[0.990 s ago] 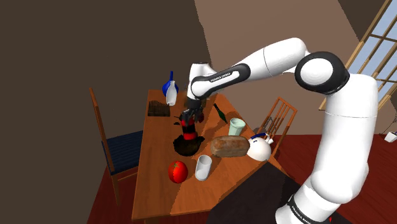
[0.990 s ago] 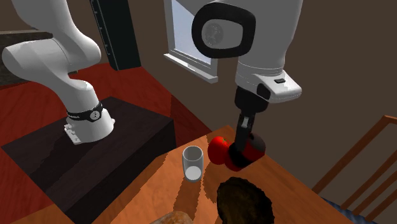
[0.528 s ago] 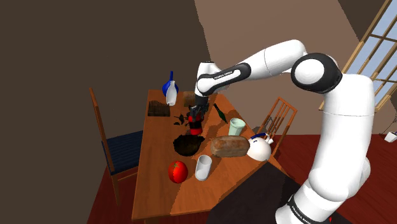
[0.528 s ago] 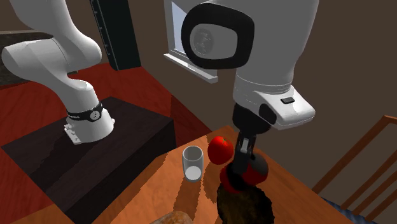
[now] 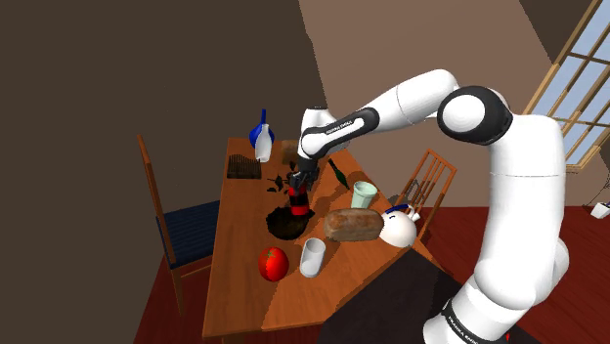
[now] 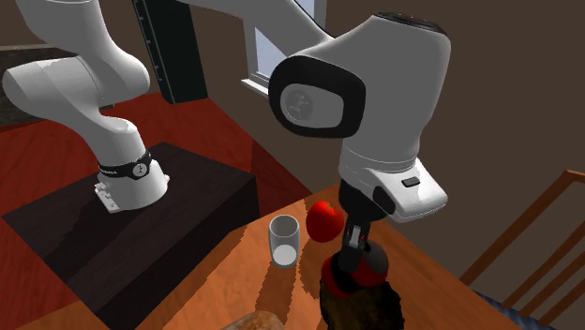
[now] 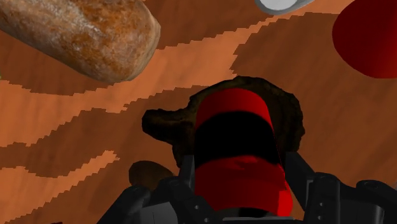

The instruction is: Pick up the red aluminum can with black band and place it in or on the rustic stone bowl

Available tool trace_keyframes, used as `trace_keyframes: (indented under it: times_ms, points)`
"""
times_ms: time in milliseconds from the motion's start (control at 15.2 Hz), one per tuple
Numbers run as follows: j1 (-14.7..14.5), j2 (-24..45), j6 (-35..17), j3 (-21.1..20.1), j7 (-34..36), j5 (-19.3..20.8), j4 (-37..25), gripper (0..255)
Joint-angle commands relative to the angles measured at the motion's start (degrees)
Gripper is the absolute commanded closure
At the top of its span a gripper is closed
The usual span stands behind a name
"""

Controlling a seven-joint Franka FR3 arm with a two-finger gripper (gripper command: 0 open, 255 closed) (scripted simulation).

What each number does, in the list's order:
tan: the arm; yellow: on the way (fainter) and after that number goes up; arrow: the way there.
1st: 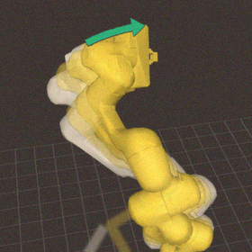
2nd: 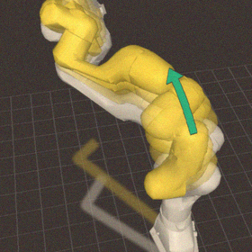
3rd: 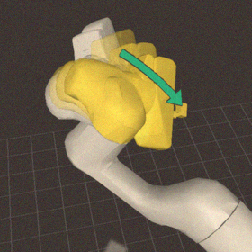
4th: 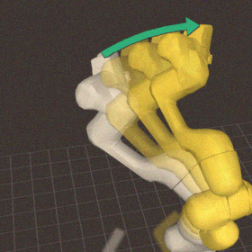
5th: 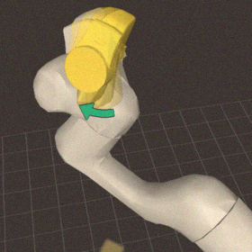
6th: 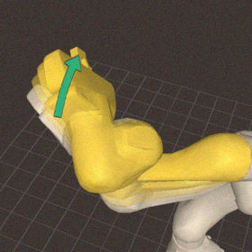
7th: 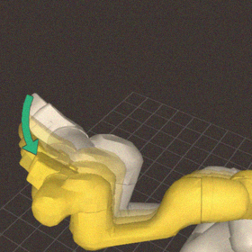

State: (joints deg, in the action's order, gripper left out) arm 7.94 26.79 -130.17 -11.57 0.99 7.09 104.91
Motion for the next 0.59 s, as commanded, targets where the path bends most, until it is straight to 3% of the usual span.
trace_keyframes:
  times_ms: [0, 528]
  points:
    - [-0.1, 0.9, -1.2, 0.2, 0.2, 0.3, 0.2, 255]
    - [-0.6, 5.2, -5.8, 0.9, 0.9, 1.4, 0.6, 255]
